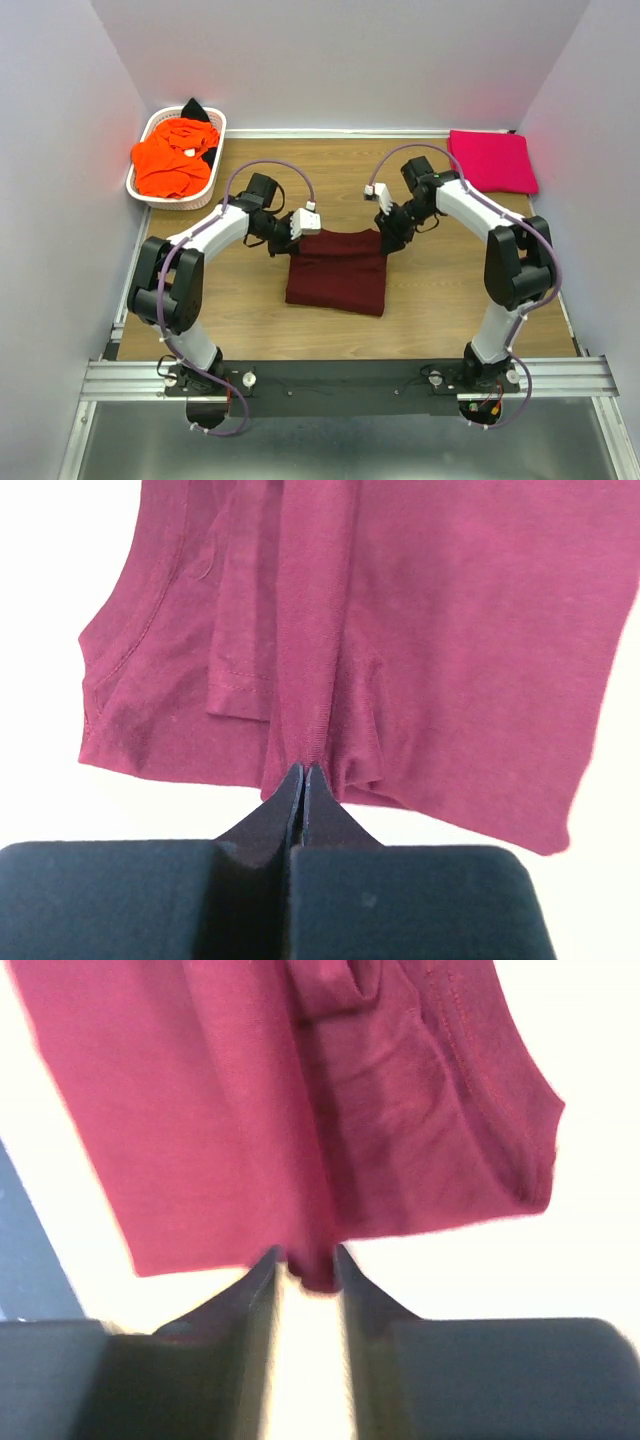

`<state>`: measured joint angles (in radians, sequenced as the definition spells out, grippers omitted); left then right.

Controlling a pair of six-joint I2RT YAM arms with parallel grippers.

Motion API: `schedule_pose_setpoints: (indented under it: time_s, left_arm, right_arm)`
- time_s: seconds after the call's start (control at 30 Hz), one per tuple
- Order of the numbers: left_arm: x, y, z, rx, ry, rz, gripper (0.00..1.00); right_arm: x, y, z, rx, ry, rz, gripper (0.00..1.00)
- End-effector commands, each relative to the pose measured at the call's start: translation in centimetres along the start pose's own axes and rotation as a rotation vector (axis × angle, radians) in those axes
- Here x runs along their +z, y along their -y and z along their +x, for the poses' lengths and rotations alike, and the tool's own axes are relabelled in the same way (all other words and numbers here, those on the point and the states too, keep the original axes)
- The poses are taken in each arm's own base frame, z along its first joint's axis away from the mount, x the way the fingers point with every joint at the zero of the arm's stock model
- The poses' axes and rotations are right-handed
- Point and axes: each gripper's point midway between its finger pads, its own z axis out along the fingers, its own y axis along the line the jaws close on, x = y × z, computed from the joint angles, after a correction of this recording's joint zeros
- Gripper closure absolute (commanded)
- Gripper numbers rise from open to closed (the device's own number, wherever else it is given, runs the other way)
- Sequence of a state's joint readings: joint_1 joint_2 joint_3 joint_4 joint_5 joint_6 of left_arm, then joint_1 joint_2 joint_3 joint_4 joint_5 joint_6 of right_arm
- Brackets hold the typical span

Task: Fold and stack the t-shirts
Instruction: Fold the tshirt

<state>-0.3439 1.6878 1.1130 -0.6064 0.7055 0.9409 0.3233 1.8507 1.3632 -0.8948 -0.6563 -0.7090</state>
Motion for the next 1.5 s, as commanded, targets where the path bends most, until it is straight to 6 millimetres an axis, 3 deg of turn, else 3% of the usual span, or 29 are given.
schedule_pose_setpoints:
  time_s: [0.0, 0.1, 0.2, 0.3, 0.43, 0.47, 0.6, 0.73, 1.17, 1.3, 1.37, 1.47]
  left_arm:
    - [-1.4, 0.6, -0.5, 0.003, 0.021, 0.010, 0.87]
    - [-2.5, -1.2, -0.9, 0.003, 0.050, -0.037, 0.57]
    - [-3.7, -3.0, -3.2, 0.060, 0.091, -0.084, 0.50]
    - [-3.8, -3.6, -4.8, 0.075, 0.125, -0.080, 0.49]
    - [-2.6, -4.3, -7.3, 0.124, 0.144, -0.066, 0.47]
    - [-1.7, -4.3, -7.1, 0.118, 0.136, -0.048, 0.46]
    - [0.6, -3.6, -7.8, 0.133, 0.127, 0.009, 0.46]
    - [2.8, -2.3, -7.5, 0.156, 0.099, 0.049, 0.44]
    - [6.8, -0.4, -4.9, 0.097, 0.024, 0.142, 0.51]
    - [7.0, -0.1, -4.7, 0.104, 0.015, 0.151, 0.62]
    - [7.0, 0.1, -4.7, 0.114, 0.014, 0.152, 0.74]
    - [6.8, 0.2, -4.7, 0.129, 0.010, 0.146, 0.81]
  right_arm:
    - [-2.2, -1.6, -2.8, 0.076, 0.075, -0.024, 0.52]
    - [-2.9, -0.7, -5.4, 0.109, 0.142, -0.044, 0.44]
    - [-3.6, 0.8, -8.1, 0.194, 0.231, -0.102, 0.44]
    - [-3.8, 2.1, -9.7, 0.275, 0.286, -0.160, 0.48]
    - [-2.5, 4.0, -11.7, 0.360, 0.317, -0.223, 0.53]
    - [-1.8, 5.0, -12.0, 0.382, 0.324, -0.234, 0.56]
    - [-0.5, 5.7, -13.6, 0.445, 0.366, -0.297, 0.60]
    - [1.3, 5.3, -13.7, 0.484, 0.357, -0.325, 0.61]
    - [7.2, 3.9, -11.7, 0.572, 0.269, -0.435, 0.64]
    - [8.6, 3.1, -11.7, 0.567, 0.247, -0.475, 0.66]
    - [9.7, 2.5, -11.2, 0.575, 0.228, -0.504, 0.67]
    - [10.8, 2.1, -10.6, 0.588, 0.207, -0.532, 0.69]
